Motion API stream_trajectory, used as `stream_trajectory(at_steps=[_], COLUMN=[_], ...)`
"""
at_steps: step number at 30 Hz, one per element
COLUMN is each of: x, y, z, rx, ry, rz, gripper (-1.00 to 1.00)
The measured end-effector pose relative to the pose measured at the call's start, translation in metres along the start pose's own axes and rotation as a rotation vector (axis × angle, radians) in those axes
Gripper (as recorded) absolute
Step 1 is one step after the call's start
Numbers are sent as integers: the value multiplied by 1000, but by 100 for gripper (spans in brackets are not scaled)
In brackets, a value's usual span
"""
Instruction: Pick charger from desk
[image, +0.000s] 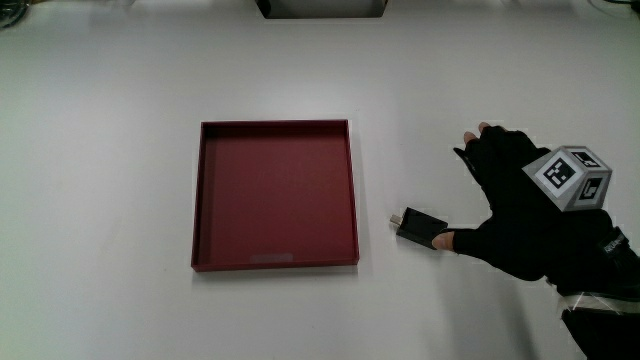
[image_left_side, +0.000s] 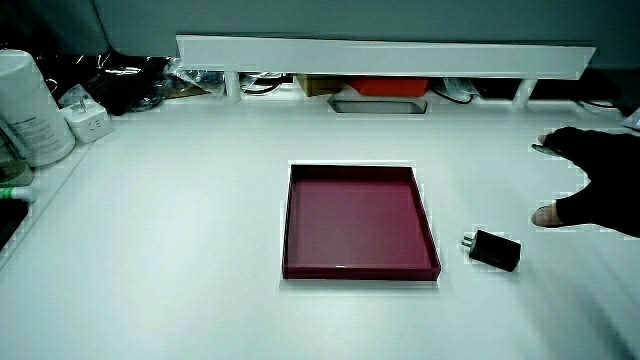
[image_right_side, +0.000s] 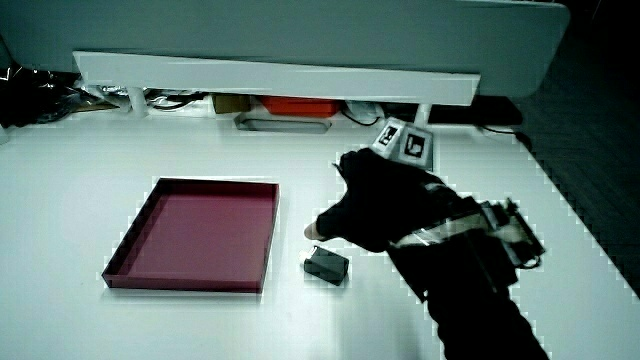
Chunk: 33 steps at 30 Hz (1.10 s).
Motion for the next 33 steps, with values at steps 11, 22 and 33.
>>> stream_trajectory(at_steps=[11,22,33], x=[21,44,57], y=[37,68,88], z=[-35,-68,-99], rx=[-93,-168,-211], ry=[44,95,110], rz=[-45,-106,-159], gripper=[0,0,0])
